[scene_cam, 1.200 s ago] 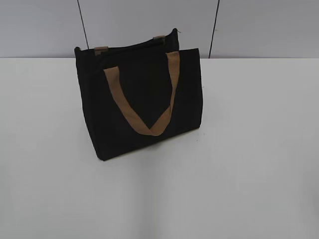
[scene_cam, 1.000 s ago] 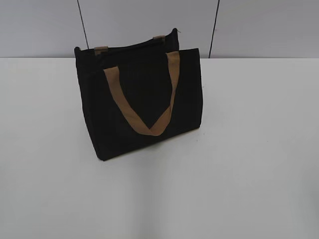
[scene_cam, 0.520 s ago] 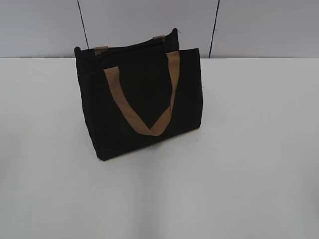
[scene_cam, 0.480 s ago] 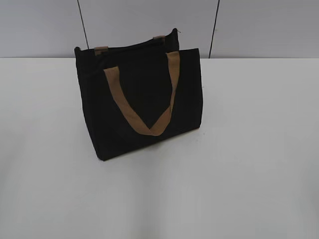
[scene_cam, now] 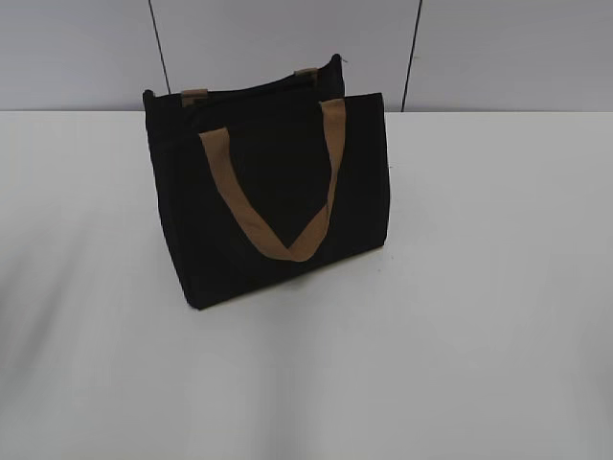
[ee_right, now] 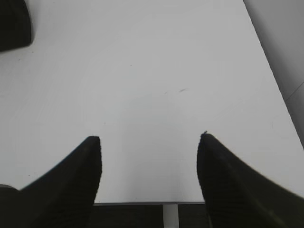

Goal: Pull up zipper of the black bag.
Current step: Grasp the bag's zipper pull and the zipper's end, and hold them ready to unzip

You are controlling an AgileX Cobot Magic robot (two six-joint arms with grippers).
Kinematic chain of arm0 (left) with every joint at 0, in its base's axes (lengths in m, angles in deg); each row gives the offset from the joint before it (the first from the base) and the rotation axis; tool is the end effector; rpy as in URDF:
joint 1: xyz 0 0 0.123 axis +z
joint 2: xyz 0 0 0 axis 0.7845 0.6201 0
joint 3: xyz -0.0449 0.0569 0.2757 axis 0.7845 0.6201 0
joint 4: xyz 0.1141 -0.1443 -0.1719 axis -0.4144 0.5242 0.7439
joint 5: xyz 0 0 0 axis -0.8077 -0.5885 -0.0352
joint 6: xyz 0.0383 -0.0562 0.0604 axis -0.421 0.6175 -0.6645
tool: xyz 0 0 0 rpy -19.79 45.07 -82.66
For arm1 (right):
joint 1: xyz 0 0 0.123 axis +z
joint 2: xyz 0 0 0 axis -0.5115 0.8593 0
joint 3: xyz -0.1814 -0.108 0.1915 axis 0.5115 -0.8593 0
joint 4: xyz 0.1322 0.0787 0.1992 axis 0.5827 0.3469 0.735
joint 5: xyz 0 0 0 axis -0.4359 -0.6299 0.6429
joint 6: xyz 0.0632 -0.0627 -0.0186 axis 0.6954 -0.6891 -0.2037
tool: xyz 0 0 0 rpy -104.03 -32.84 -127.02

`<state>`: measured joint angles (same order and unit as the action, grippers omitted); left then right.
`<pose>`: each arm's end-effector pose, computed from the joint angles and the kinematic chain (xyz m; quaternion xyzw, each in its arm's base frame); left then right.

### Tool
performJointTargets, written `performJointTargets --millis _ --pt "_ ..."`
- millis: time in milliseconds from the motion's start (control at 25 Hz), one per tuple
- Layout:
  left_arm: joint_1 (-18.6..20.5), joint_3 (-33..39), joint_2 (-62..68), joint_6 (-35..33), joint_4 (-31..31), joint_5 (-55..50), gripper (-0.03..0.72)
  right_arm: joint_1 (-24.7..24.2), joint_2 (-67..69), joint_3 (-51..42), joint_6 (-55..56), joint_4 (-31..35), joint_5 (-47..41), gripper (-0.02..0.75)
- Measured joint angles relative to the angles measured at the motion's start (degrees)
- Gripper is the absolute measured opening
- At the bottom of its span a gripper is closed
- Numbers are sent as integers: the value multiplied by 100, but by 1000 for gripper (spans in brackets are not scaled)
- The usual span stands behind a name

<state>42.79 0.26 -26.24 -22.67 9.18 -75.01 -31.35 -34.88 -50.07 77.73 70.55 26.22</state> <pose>0.1426 -0.0197 0.2525 0.0187 0.7510 -0.0676 0.6566 -0.0039 -0.0012 0.2648 -0.0321 0.8685 -0.0313 0.4936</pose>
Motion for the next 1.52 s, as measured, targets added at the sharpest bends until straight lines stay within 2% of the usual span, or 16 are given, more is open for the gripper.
performJointTargets --millis 240,440,640,960,1240,1520 --pt "-448 33 1697 12 -201 1515 468 0 0 0 0 0 6 482" --pt "-534 11 3137 368 -375 2603 468 0 0 0 0 0 6 482" --pt "-536 -285 4315 765 -1519 3154 468 0 0 0 0 0 6 482" --pt "-536 -1171 5734 817 -2632 3226 468 0 0 0 0 0 6 482" --pt "-536 -1717 6434 817 -3283 3206 468 0 0 0 0 0 6 482" --pt "-536 -2057 6952 817 -3549 3304 468 0 0 0 0 0 6 482"
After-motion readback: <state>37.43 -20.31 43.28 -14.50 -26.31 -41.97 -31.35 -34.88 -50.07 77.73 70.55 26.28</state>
